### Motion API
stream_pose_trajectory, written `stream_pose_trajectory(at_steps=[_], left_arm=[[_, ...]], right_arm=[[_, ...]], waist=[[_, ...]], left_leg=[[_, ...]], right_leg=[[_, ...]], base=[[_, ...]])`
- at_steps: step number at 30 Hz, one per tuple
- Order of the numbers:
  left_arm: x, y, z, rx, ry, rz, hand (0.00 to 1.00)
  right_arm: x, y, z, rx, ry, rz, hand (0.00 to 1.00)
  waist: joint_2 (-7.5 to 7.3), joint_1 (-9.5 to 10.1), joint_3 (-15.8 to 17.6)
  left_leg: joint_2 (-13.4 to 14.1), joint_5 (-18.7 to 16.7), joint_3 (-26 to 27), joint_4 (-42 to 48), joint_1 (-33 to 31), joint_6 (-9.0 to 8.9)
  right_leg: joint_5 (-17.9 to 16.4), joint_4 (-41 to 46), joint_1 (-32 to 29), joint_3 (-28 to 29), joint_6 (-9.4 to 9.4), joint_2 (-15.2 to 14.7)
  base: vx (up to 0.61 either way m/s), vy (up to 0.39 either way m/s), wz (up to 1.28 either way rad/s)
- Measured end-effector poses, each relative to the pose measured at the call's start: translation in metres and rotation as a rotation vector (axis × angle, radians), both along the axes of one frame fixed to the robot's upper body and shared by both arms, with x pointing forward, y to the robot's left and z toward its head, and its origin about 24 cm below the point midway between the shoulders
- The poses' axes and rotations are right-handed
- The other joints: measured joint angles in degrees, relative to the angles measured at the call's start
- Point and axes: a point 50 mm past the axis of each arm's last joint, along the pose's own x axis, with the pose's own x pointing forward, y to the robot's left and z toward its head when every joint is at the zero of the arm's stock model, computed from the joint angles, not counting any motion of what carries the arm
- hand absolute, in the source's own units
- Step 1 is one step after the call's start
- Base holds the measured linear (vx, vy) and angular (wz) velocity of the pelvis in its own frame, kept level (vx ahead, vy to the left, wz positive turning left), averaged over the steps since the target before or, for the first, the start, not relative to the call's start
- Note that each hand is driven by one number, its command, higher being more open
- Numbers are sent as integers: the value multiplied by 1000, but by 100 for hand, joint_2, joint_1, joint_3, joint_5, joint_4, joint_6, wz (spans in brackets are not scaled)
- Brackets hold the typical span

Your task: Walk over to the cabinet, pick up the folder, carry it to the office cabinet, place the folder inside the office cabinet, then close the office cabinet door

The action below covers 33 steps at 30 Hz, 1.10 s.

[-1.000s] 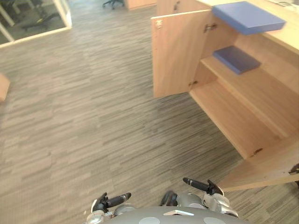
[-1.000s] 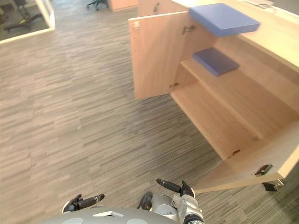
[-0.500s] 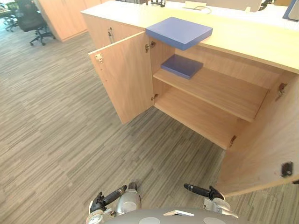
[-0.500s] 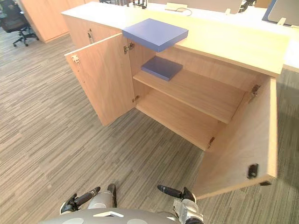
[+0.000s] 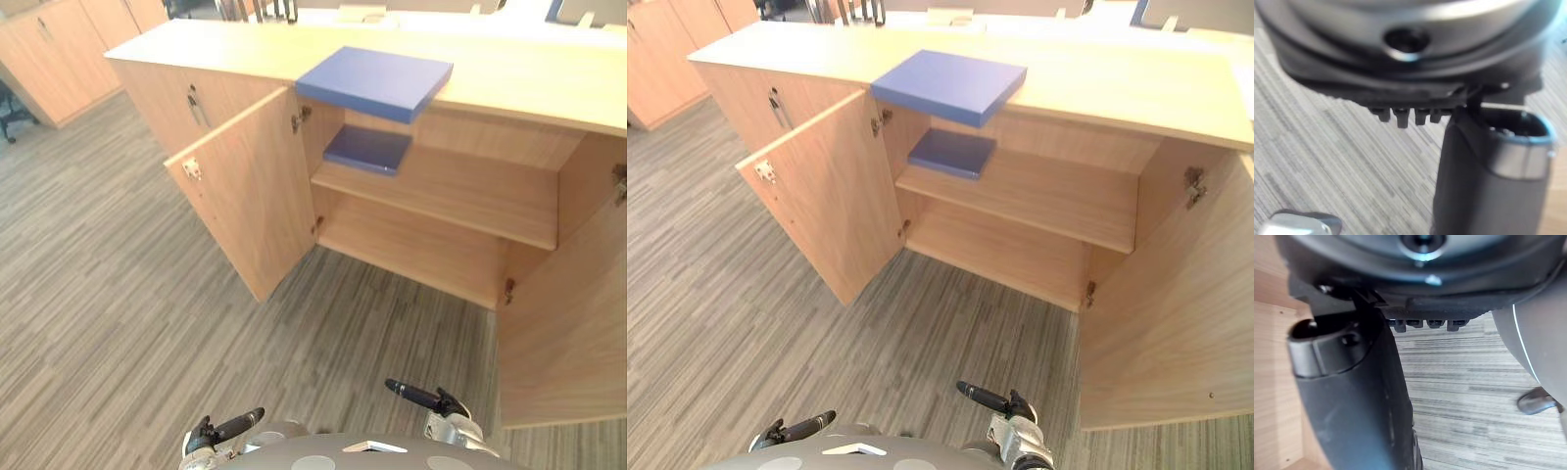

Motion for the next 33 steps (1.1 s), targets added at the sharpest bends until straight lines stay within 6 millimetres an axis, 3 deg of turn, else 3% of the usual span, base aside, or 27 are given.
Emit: stream_pose_trajectory(at_steps=[1, 2, 3, 5, 7, 9, 10, 11, 12, 13, 15, 19, 21, 23, 24, 25, 26, 28, 29, 30, 31, 33], left_arm=[[0, -3, 0, -7, -1, 0, 100], [2, -2, 0, -2, -10, 2, 100], [2, -2, 0, -2, -11, 5, 100], [3, -4, 0, -8, -14, 16, 100], [4, -4, 0, -9, -20, 34, 100], [3, -4, 0, -11, -20, 48, 100], [2, -3, 0, -12, -20, 66, 100], [1, -4, 0, -14, -19, 76, 100], [5, -12, 0, -36, -37, 95, 100], [9, -13, 0, -42, -53, 106, 100], [13, -13, 1, -46, -69, 117, 100], [22, -18, 2, -62, -91, 109, 100], [33, -28, 4, -79, -121, 68, 100], [42, -26, 8, -66, -152, 1, 100], [43, -26, 8, -62, -157, -2, 100], [45, -25, 9, -60, -163, 1, 100], [47, -25, 10, -58, -168, 1, 100], [48, -19, 12, -41, -170, -16, 100], [52, -17, 14, -26, -190, -37, 100], [54, -17, 15, -24, -198, -41, 100], [54, -18, 15, -26, -198, -43, 100], [56, -19, 16, -20, -204, -58, 100]], right_arm=[[4, 1, 2, -2, -23, -3, 100], [10, 4, 3, 2, -44, 2, 100], [12, 5, 4, 3, -51, 3, 100], [19, 9, 5, 10, -68, 15, 100], [26, 14, 7, 16, -96, 17, 100], [30, 18, 9, 17, -118, 32, 100], [30, 19, 9, 19, -120, 32, 100], [30, 20, 9, 21, -120, 30, 100], [28, 15, 9, 12, -110, 16, 100], [27, 14, 8, 13, -108, -4, 100], [25, 13, 8, 11, -103, -26, 100], [10, 9, 4, 7, -60, -56, 100], [3, 7, 2, 4, -44, -58, 100], [3, 11, 2, 4, -38, -22, 100], [4, 11, 2, 1, -43, -10, 100], [7, 9, 4, -9, -55, 4, 100], [8, 7, 5, -24, -57, 16, 100], [4, 8, 4, -28, -32, 31, 100], [5, 12, 3, -27, -27, 56, 100], [6, 14, 3, -22, -29, 58, 100], [7, 14, 3, -21, -29, 60, 100], [5, 14, 3, -21, -24, 59, 100]], waist=[[-3, -45, -6], [-32, -97, 4], [-35, -100, 16], [0, -117, 52], [-50, -119, 186], [-76, -126, 197], [-108, -179, 198], [-149, -236, 160], [-4, -218, 179], [-1, -209, 193], [-38, -192, 210], [-43, -276, 186], [-3, -314, 153], [-6, -365, 107], [26, -373, 118], [110, -377, 158], [158, -372, 229], [105, -324, 255], [40, -221, 248], [19, -177, 272], [8, -157, 278], [-9, -98, 278]], left_leg=[[2, 27, 56, -264, 199, 63], [22, 69, 93, -471, 346, 134], [49, 59, 119, -517, 411, 153], [183, -46, 203, -587, 582, 221], [260, -213, 210, -597, 812, 173], [301, -318, 173, -604, 949, 56], [283, -387, 23, -605, 1012, -37], [300, -420, -115, -608, 1043, -59], [367, -439, -465, -734, 1049, -62], [404, -355, -582, -734, 1024, -180], [493, -320, -822, -807, 1069, -231], [725, -347, -1280, -712, 1183, -276], [903, -567, -1268, -25, 970, -614], [1125, -900, -1202, 1818, 203, -1100], [1203, -869, -1197, 2483, -84, -1154], [1373, -632, -1170, 3537, -511, -1375], [1629, -222, -1094, 4735, -957, -1395], [1829, -271, -780, 5448, -1314, -1181], [1922, -424, -564, 5173, -1558, -899], [1945, -528, -514, 4741, -1672, -721], [1945, -576, -509, 4358, -1723, -642], [1833, -430, -584, 2705, -1645, -578]], right_leg=[[-118, 484, -284, -227, -91, 5], [-495, 842, -560, -468, -170, 100], [-675, 936, -679, -593, -147, 196], [-1122, 908, -989, -980, -210, 667], [-1215, 559, -1200, -1365, -327, 1011], [-1162, -185, -1325, -1512, -319, 1239], [-812, -674, -1327, -1516, -421, 1289], [-744, -738, -1243, -1559, -628, 1324], [-877, -791, -1169, -1749, -699, 1414], [-938, -739, -1186, -1855, -769, 1427], [-1139, -661, -1132, -2031, -867, 1466], [-1430, -841, -627, -2519, -829, 1539], [-1428, -1216, -231, -2746, -808, 1690], [-1430, -1497, 84, -2858, -817, 1892], [-1432, -1565, 161, -2856, -820, 1963], [-1441, -1671, 343, -2851, -833, 2096], [-1457, -1828, 653, -2802, -861, 2228], [-1451, -2060, 1078, -2591, -846, 2231], [-1372, -2266, 1280, -2288, -711, 2109], [-1332, -2345, 1344, -2104, -642, 1997], [-1314, -2387, 1368, -2002, -591, 1904], [-1327, -2455, 1416, -1659, -300, 1632]], base=[[110, 135, -36], [78, 75, -37], [78, 24, -43], [57, -34, -32], [72, -94, -11], [162, -162, 17], [294, -226, 47], [335, -207, 63], [411, -240, 55], [333, -181, 45], [306, -191, 34], [261, -135, 59], [225, -36, 59], [188, 10, 18], [200, 16, -8], [212, 49, -20], [253, 100, -34], [215, 134, -60], [189, 157, -98], [203, 189, -106], [208, 219, -95], [245, 296, -80]])
